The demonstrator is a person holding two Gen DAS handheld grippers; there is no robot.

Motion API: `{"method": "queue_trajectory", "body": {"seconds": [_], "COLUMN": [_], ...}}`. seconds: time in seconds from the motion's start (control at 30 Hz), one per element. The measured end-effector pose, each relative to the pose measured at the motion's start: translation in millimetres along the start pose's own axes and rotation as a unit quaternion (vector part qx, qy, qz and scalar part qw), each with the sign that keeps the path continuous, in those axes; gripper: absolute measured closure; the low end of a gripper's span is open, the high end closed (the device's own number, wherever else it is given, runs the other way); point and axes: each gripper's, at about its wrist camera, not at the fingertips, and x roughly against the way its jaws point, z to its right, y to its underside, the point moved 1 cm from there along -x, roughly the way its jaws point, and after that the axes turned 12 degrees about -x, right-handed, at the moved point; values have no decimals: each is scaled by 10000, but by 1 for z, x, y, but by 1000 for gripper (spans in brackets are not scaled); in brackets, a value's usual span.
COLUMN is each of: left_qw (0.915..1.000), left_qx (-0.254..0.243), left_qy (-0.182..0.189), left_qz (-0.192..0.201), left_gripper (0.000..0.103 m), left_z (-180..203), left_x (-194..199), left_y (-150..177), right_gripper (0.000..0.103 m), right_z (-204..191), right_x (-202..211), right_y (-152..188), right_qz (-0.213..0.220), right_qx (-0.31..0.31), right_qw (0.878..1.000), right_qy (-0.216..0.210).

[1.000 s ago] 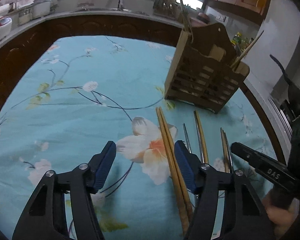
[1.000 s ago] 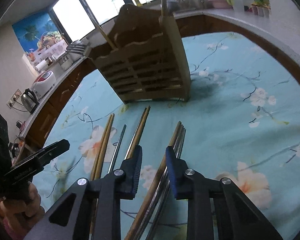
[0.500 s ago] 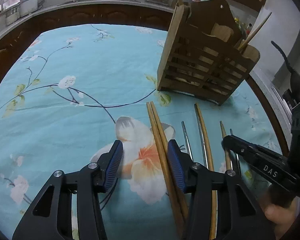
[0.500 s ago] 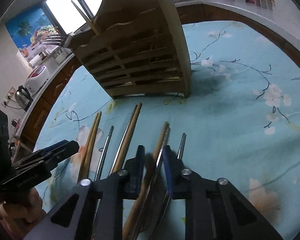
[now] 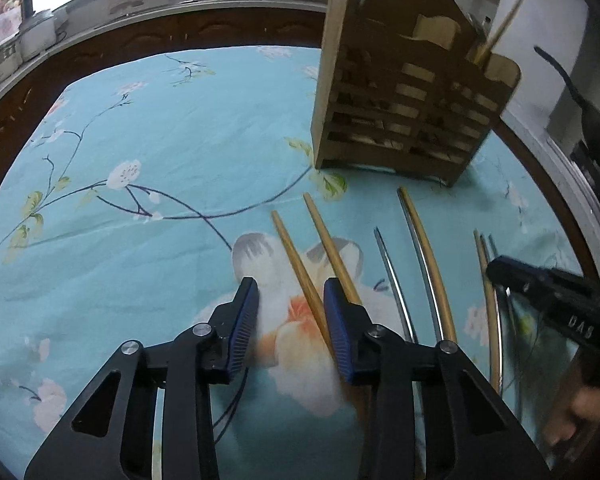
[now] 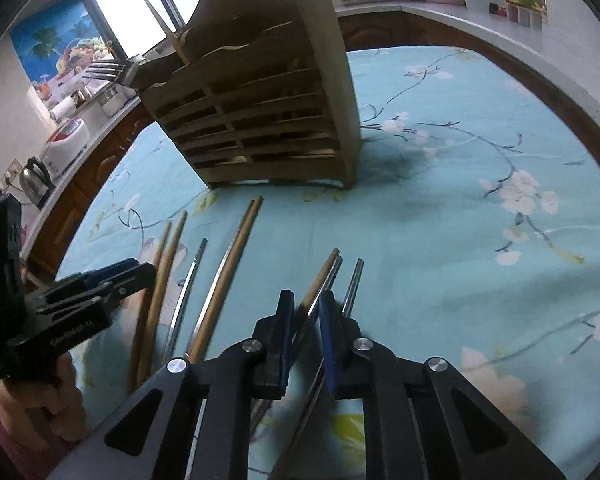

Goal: Organize utensils
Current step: 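Move both tools back down to the remaining chopsticks, then grasp a wooden chopstick with the left tool while the right tool grasps another chopstick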

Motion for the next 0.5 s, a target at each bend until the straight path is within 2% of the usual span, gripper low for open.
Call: {"method": "queue_trajectory", "body": {"seconds": [0.1, 0.2, 0.3, 0.37, 0.47, 0.5], "left_qw": [9999, 9997, 9989, 9986, 9987, 9986], "left_qx": [-136, 115, 404, 488, 503, 518], "left_qy": [46, 218, 233, 194, 124, 136], "left_qz": [-30, 14, 33, 20, -19, -35], "left_gripper": [70, 71, 73, 75, 79, 79], "left_z": [1, -8, -17, -20, -21, -22], "left_x": [5, 10, 10, 9, 6, 5], "left_y": [7, 14, 15, 13, 9, 8], "right_gripper": [84, 84, 84, 84, 85, 88], "right_z": [8, 17, 15, 11, 9, 7], "right_x": [7, 25, 31, 25, 5, 6], "right_y": [2, 3, 1, 1, 2, 3], "right_qz": [-40, 187, 342, 276, 8, 130], "right_qx": [-93, -271, -148, -20, 45, 111], "right_qw": [9999, 9991, 9993, 9993, 9993, 9991], "right_qy": [-130, -282, 23, 247, 365, 394]}}
